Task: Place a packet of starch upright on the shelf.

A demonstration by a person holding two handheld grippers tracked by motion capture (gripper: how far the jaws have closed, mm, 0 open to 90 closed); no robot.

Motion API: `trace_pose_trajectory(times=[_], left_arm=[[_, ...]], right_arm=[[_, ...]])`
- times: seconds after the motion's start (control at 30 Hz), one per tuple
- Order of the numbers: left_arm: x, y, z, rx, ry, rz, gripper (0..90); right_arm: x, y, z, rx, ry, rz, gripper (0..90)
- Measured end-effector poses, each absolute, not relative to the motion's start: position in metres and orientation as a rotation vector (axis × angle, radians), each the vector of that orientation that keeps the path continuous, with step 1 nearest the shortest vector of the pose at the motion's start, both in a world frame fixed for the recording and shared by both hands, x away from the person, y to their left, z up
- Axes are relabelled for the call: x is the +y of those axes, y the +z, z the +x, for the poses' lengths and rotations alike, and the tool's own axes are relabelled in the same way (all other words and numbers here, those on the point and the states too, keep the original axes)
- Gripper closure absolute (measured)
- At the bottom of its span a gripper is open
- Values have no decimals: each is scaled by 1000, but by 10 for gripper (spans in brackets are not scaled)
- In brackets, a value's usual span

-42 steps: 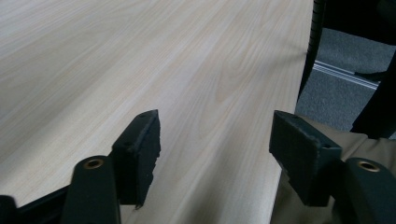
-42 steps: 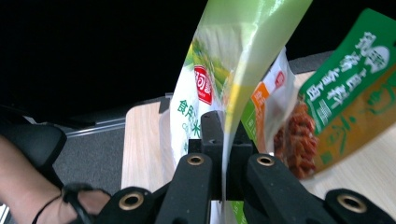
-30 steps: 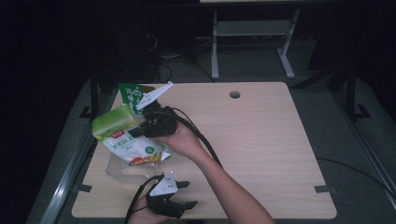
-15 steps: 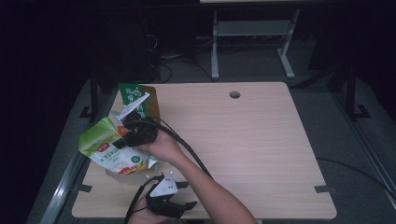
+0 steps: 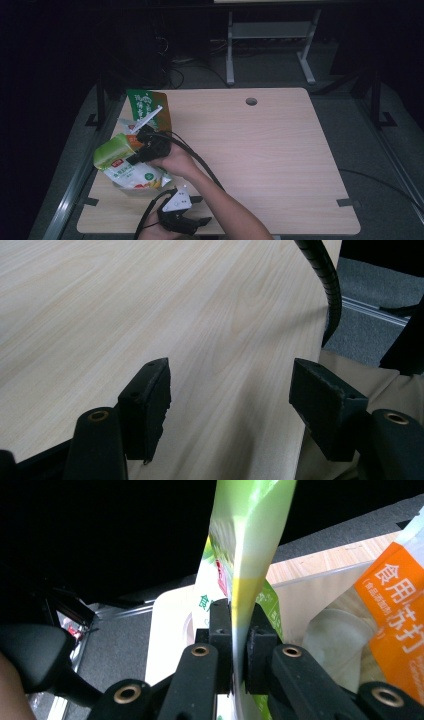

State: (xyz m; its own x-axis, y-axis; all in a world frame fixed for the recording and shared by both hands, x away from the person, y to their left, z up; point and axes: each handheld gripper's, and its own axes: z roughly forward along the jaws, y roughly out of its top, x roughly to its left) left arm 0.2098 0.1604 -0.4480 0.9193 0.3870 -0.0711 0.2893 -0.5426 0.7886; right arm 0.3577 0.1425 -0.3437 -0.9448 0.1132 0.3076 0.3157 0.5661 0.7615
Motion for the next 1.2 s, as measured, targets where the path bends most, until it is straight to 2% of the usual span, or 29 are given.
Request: trace_pose_trajectory(times=[0.07, 0.27, 0.67, 1.2], left_arm=[[160, -448, 210, 481, 138, 2182, 327], [161, -447, 209, 484, 142, 2168, 327], [161, -447, 208, 489, 139, 2159, 328], [161, -448, 209, 479, 144, 2177, 327]], right_arm=[[141, -342, 357, -2609, -1317, -343, 826], [136, -341, 354, -2634, -1306, -336, 876], [132, -348, 353, -2654, -1278, -338, 886], [103, -380, 360, -2628, -1232, -421, 886]])
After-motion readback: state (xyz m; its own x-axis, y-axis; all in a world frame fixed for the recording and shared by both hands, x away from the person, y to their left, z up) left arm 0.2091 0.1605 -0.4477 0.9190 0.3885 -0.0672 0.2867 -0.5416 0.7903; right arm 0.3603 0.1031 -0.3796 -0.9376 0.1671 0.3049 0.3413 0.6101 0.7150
